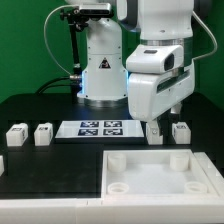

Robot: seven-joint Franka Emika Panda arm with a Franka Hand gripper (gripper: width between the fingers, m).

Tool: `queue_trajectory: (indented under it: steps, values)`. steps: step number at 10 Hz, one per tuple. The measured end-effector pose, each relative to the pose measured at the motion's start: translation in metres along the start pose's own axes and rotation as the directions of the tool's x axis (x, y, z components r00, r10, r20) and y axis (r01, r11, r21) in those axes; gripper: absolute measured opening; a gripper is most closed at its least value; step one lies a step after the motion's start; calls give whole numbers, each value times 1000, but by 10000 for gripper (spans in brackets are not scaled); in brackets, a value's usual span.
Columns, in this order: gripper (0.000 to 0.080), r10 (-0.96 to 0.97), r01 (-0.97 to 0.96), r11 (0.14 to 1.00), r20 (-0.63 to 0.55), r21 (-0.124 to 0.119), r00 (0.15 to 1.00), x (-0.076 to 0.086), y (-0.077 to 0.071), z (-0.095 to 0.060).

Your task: Assemble one leg

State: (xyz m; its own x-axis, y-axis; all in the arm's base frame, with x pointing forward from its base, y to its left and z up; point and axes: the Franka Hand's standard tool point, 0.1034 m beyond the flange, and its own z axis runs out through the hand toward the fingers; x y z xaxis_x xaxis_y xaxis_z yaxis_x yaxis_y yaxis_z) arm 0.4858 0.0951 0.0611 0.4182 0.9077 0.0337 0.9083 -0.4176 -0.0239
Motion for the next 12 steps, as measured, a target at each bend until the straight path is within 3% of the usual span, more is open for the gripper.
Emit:
queue_trajectory:
  steps: [1,11,12]
  values:
    - [649,269,-269,963,-5,2,963,8,-6,-1]
    - [649,269,-269,963,-5,2,963,8,-6,-1]
    - [649,447,-447,894,-4,4,894,11,-10,0]
